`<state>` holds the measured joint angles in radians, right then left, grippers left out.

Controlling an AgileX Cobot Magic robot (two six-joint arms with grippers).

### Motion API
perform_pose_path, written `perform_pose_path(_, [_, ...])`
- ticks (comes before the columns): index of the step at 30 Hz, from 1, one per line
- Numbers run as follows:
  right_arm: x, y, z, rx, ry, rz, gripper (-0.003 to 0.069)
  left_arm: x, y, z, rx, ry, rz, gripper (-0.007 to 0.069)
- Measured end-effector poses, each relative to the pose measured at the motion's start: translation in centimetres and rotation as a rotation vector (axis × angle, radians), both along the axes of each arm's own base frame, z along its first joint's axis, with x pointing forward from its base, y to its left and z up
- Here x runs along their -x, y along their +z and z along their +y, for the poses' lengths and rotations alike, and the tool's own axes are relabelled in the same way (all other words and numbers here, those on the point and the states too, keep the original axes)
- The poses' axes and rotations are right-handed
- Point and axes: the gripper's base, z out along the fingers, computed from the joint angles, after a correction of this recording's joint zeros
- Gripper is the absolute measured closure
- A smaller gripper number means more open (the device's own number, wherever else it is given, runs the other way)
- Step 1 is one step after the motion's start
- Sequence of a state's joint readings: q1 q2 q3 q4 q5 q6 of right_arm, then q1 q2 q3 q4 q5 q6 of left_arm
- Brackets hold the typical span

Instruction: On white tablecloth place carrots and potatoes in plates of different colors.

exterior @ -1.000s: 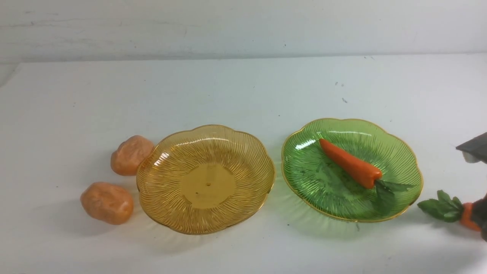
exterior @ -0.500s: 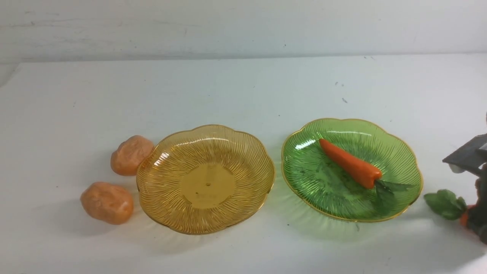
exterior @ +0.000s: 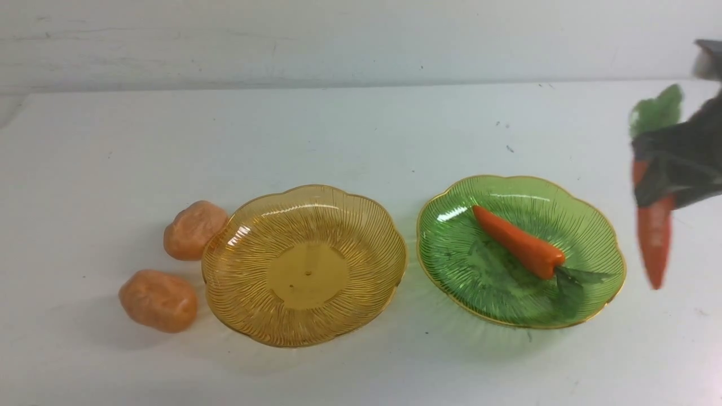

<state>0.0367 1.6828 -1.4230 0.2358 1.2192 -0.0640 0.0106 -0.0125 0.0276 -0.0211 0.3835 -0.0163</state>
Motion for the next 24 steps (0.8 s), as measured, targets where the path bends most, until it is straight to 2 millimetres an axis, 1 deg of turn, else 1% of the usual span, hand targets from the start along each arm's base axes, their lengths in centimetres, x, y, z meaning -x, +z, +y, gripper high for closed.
perform_pose_path(4, [-1.1, -1.6, 4.1, -0.051, 0.111, -0.033, 0.0384, 0.0, 0.0, 0.0, 0.000, 0.000, 0.000, 0.0597])
perform_pose_path(5, [-1.2, -1.7, 4.1, -0.051, 0.110, -0.035, 0.0384, 0.0, 0.0, 0.0, 0.000, 0.000, 0.000, 0.0597])
perform_pose_path(6, [-1.6, -2.8, 6.2, -0.051, 0.171, -0.052, 0.0383, 0.0, 0.0, 0.0, 0.003, 0.000, 0.000, 0.0597])
perform_pose_path(7, [-2.0, -3.9, 8.1, -0.045, 0.227, -0.071, 0.0352, 0.0, 0.0, 0.0, 0.010, 0.000, 0.000, 0.0597])
perform_pose_path(8, [-2.0, -4.0, 8.1, -0.044, 0.228, -0.068, 0.0352, 0.0, 0.0, 0.0, 0.013, 0.001, 0.000, 0.0597])
perform_pose_path(9, [-2.2, -5.0, 9.6, -0.023, 0.274, -0.073, 0.0290, 0.0, 0.0, -0.1, 0.039, 0.002, 0.000, 0.0597])
perform_pose_path(10, [-2.2, -5.5, 10.0, -0.002, 0.297, -0.072, 0.0256, 0.0, 0.0, -0.2, 0.078, 0.004, 0.000, 0.0597])
perform_pose_path(11, [-2.2, -5.9, 10.2, 0.030, 0.320, -0.067, 0.0187, 0.0, 0.0, -0.3, 0.129, 0.005, 0.000, 0.0597])
perform_pose_path(13, [-2.0, -5.9, 9.9, 0.064, 0.332, -0.037, 0.0129, 0.0, 0.1, -0.5, 0.212, 0.008, 0.000, 0.0597])
perform_pose_path(14, [-1.8, -5.4, 9.5, 0.088, 0.321, 0.013, 0.0111, 0.0, 0.1, -0.7, 0.280, 0.009, 0.001, 0.0597])
perform_pose_path(15, [-1.8, -4.9, 9.1, 0.107, 0.303, 0.043, 0.0121, 0.0, 0.1, -0.9, 0.341, 0.010, 0.001, 0.0597])
perform_pose_path(16, [-2.0, -4.0, 8.7, 0.121, 0.283, 0.043, 0.0149, 0.0, 0.2, -1.0, 0.411, 0.010, 0.003, 0.0597])
perform_pose_path(17, [-2.0, -3.0, 8.2, 0.128, 0.262, 0.022, 0.0196, 0.0, 0.3, -1.3, 0.520, 0.012, 0.006, 0.0597])
perform_pose_path(18, [-1.9, -2.2, 7.9, 0.130, 0.241, 0.005, 0.0260, 0.0, 0.4, -1.6, 0.641, 0.014, 0.009, 0.0597])
perform_pose_path(19, [-1.4, -1.0, 7.3, 0.129, 0.218, -0.018, 0.0370, 0.0, 0.6, -1.8, 0.742, 0.011, 0.013, 0.0597])
perform_pose_path(20, [-0.2, 0.9, 6.6, 0.125, 0.198, -0.061, 0.0494, 0.0, 0.8, -2.1, 0.841, 0.007, 0.015, 0.0597])
perform_pose_path(21, [1.5, 2.5, 5.9, 0.119, 0.186, -0.097, 0.0585, 0.0, 0.9, -2.3, 0.915, 0.003, 0.018, 0.0597])
perform_pose_path(22, [3.0, 3.6, 5.5, 0.114, 0.182, -0.122, 0.0616, 0.0, 1.2, -2.5, 1.005, -0.003, 0.017, 0.0597])
perform_pose_path(23, [5.0, 4.7, 5.1, 0.106, 0.180, -0.146, 0.0648, 0.0, 1.3, -2.5, 1.060, -0.004, 0.012, 0.0597])
perform_pose_path(24, [7.5, 5.5, 4.5, 0.097, 0.178, -0.170, 0.0662, 0.0, 1.7, -2.5, 1.142, 0.000, -0.012, 0.0597])
